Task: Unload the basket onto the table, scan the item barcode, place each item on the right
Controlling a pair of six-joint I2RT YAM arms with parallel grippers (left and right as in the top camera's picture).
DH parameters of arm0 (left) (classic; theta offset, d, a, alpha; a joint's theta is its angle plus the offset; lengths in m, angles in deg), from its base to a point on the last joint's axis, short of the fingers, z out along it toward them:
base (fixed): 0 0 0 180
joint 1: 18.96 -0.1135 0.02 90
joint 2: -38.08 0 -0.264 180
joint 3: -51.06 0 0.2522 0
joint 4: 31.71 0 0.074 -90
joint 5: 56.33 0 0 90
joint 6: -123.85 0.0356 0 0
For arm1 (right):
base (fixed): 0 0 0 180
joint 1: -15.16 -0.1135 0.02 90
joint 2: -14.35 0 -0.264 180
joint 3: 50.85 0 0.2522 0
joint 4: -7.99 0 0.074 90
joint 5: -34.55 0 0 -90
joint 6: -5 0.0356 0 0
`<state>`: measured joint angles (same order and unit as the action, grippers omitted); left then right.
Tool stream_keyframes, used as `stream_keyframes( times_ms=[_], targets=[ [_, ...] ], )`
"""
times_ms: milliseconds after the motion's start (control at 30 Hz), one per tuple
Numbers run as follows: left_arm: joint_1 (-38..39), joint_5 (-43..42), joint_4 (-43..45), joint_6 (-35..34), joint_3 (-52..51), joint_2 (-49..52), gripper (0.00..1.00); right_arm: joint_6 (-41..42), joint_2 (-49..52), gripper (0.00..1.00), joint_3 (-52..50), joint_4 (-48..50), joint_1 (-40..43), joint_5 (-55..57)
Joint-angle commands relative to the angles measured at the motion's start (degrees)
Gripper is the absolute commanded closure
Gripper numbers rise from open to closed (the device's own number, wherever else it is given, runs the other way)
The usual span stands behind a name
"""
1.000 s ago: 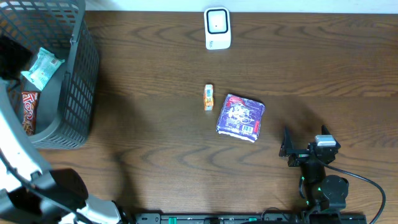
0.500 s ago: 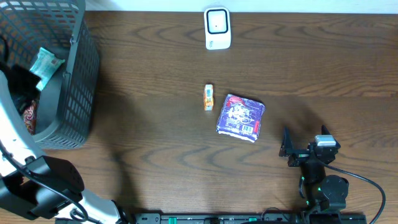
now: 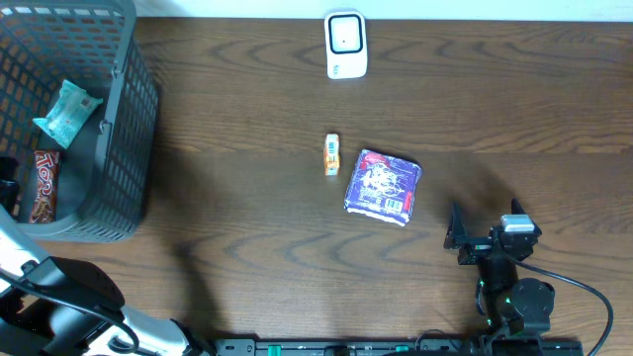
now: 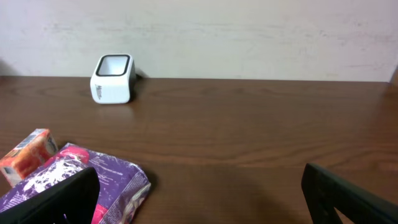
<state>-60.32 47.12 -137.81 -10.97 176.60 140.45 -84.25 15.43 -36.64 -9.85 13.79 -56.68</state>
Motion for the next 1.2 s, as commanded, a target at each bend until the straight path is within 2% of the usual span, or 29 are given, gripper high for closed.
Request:
stream_keyframes(
  times_ms=[0,167,433,833,933,1033,1100,1167],
  targets=[
    [-0.72,0.66,-4.48,-1.86,-0.37,-1.55,0.92,-0.42,-0.15,0.01,-0.13,-0.2,-0.46,0.31],
    [-0.72,-3.48,-4.46,-1.42,-3.15,-3.3,0.92,-0.42,-0.15,0.01,-0.13,-0.2,-0.46,0.31],
    [-1.29,-2.47,-4.26,-2.32,-10.27,-10.58,0.92,-0.42,-0.15,0.01,-0.13,-0.2,-0.46,0.31],
    [-1.99,-1.88,-4.22,-4.22,-13.09,-21.55,0.92,-0.42,-0.15,0.01,-0.13,-0.2,-0.46,0.31],
    [-1.95,-2.49,-1.27,-4.17,-15.41,-22.91,0.92,-0.42,-0.15,0.01,-0.13,-0.2,-0.46,0.31],
    [-1.95,-2.86,5.57,-4.17,-18.1,-22.47,0.92,-0.42,-0.15,0.01,-0.13,-0.2,-0.46,0.31],
    [-1.9,-5.7,7.34,-3.41,-18.69,-21.46,0.92,-0.42,-0.15,0.01,-0.13,-0.2,-0.46,0.31],
    [-1.9,-10.43,8.04,0.63,-18.69,-20.24,0.92,-0.42,-0.15,0.01,-0.13,-0.2,-0.46,0.31]
  ],
)
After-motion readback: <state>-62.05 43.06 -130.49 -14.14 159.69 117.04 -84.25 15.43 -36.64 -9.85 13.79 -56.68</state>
